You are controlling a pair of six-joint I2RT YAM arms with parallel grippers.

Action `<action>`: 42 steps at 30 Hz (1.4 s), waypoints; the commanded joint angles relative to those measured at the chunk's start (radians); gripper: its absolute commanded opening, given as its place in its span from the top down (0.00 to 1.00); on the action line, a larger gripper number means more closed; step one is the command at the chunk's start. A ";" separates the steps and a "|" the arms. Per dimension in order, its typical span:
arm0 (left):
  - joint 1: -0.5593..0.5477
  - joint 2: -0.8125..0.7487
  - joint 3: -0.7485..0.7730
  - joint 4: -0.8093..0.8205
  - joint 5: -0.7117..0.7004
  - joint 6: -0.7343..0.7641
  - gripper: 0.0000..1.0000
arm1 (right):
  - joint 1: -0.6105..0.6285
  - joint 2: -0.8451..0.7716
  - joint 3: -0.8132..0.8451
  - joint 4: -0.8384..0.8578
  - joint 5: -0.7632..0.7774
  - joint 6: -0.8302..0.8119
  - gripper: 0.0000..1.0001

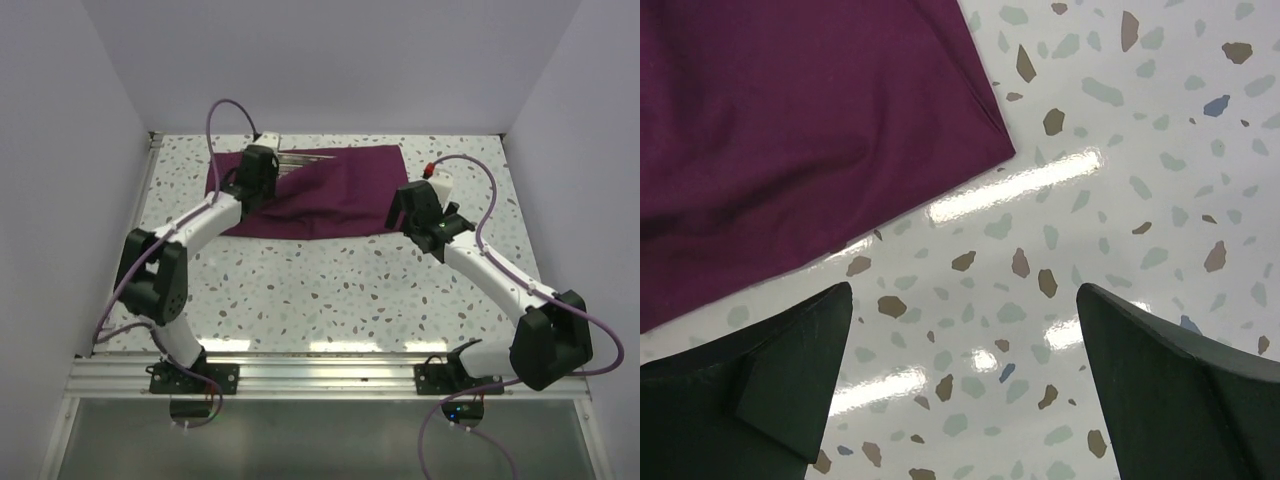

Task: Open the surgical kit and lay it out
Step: Open the surgical kit at the center of the board.

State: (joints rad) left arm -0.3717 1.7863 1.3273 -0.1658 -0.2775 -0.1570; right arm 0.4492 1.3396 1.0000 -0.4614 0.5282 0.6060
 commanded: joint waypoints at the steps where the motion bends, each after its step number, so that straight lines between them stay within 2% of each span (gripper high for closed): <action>1: -0.099 -0.223 -0.179 0.057 -0.077 -0.044 1.00 | 0.005 -0.043 -0.011 0.066 -0.014 -0.012 0.02; 5: -0.266 -0.378 -0.330 0.008 -0.149 -0.102 1.00 | 0.003 -0.072 -0.009 0.069 -0.019 -0.011 0.02; 8: -0.350 -0.462 -0.425 -0.079 -0.187 -0.254 1.00 | 0.003 -0.072 0.022 0.040 -0.019 -0.006 0.02; 16: -0.604 -0.507 -0.658 -0.190 -0.282 -0.612 1.00 | 0.003 -0.065 0.074 0.049 -0.091 0.015 0.02; 18: -0.654 -0.472 -0.684 -0.210 -0.302 -0.667 1.00 | 0.002 -0.016 0.150 0.035 -0.141 0.014 0.01; 22: -0.732 -0.394 -0.721 -0.215 -0.324 -0.800 1.00 | 0.005 0.209 0.343 0.007 -0.266 -0.008 0.02; 30: -0.783 -0.208 -0.738 -0.209 -0.350 -0.955 1.00 | 0.003 0.604 0.748 -0.118 -0.438 -0.038 0.01; 31: -0.785 -0.202 -0.749 -0.202 -0.350 -0.982 0.95 | 0.002 0.639 0.773 -0.126 -0.462 -0.037 0.02; 32: -0.785 -0.199 -0.757 -0.172 -0.347 -0.987 0.73 | 0.005 0.688 0.802 -0.126 -0.474 -0.037 0.02; 33: -0.785 -0.211 -0.776 -0.150 -0.336 -0.983 0.39 | 0.003 0.713 0.811 -0.119 -0.485 -0.031 0.02; 34: -0.785 -0.211 -0.793 -0.120 -0.336 -0.972 0.38 | 0.003 0.731 0.822 -0.118 -0.485 -0.031 0.02; 35: -0.785 -0.243 -0.813 -0.035 -0.309 -0.954 0.13 | 0.003 0.747 0.839 -0.114 -0.485 -0.031 0.02; 36: -0.785 -0.263 -0.856 0.010 -0.295 -0.914 0.04 | 0.003 0.776 0.847 -0.106 -0.482 -0.031 0.02; 37: -0.785 -0.309 -0.878 0.052 -0.279 -0.899 0.00 | 0.003 0.788 0.859 -0.106 -0.478 -0.032 0.02; 39: -0.785 -0.356 -0.945 0.191 -0.243 -0.850 0.01 | 0.003 0.829 0.905 -0.112 -0.476 -0.046 0.02; 42: -0.783 -0.407 -1.010 0.304 -0.224 -0.817 0.03 | 0.014 0.889 1.006 -0.155 -0.436 -0.081 0.01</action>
State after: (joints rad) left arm -1.1572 1.3529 0.4236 0.0269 -0.7357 -0.9627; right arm 0.4538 2.2147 1.8843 -0.5877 0.0849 0.5686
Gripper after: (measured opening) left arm 0.979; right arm 0.985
